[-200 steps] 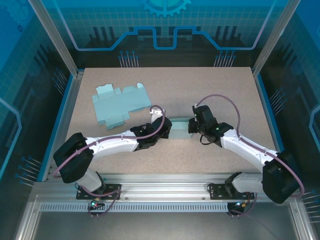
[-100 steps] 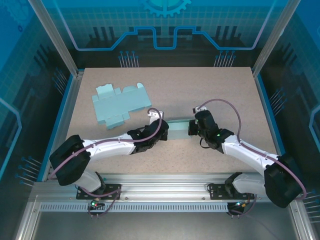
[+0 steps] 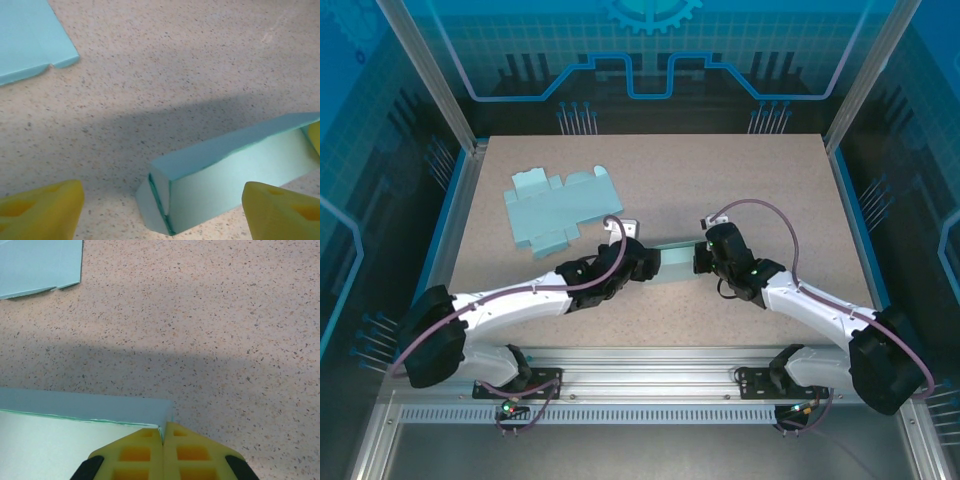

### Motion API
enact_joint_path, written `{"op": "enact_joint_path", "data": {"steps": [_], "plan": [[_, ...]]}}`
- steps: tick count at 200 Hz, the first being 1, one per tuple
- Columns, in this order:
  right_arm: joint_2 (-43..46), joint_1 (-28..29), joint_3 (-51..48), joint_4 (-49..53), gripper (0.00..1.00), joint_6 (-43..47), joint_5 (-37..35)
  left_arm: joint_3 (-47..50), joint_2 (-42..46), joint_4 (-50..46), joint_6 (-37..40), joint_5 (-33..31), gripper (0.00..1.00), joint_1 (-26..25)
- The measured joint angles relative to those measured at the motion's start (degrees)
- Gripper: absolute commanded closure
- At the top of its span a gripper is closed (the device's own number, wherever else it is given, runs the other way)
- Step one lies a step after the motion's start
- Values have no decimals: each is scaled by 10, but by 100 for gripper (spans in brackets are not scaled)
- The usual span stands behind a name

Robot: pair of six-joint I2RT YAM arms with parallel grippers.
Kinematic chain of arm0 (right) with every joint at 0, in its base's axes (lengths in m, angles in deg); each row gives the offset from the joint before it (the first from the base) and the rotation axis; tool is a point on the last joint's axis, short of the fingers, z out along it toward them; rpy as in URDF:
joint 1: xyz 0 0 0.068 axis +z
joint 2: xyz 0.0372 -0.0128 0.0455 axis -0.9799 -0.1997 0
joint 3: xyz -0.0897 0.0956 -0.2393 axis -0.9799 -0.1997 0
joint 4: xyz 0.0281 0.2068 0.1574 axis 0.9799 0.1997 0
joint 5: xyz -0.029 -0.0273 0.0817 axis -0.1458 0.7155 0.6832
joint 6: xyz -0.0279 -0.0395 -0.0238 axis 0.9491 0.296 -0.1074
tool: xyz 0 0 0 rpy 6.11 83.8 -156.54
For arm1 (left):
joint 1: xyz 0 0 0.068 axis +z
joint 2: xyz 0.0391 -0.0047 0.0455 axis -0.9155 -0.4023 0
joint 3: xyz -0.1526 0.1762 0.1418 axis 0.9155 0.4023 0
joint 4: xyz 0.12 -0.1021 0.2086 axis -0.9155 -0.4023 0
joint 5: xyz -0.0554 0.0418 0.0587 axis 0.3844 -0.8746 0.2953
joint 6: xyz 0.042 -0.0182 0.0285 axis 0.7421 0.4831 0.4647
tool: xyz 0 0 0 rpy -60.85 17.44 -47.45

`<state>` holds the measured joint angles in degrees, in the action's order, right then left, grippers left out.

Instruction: Fold the paper box

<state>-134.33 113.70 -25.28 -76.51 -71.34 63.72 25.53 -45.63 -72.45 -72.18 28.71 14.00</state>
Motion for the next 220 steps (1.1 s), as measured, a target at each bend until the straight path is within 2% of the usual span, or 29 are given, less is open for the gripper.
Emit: {"op": "enact_joint_path", "data": {"steps": [14,48,95,129,150,181,220], "plan": [[0,3,0,0,100,0,-1,-5,0,-6,0,-5,5,8],[-1,8,2,3,100,0,-3,-9,-2,-3,-15,12,6,55],[-4,15,3,2,99,0,-14,-27,-55,12,-31,52,26,72],[-4,20,3,4,96,0,-24,-25,-83,43,-54,83,35,73],[-4,23,3,5,90,0,-28,-10,-87,79,-73,92,39,70],[-5,28,2,24,80,-5,-34,13,-91,124,-100,91,49,58],[13,42,1,53,68,-16,-44,35,-93,173,-122,81,53,55]]}}
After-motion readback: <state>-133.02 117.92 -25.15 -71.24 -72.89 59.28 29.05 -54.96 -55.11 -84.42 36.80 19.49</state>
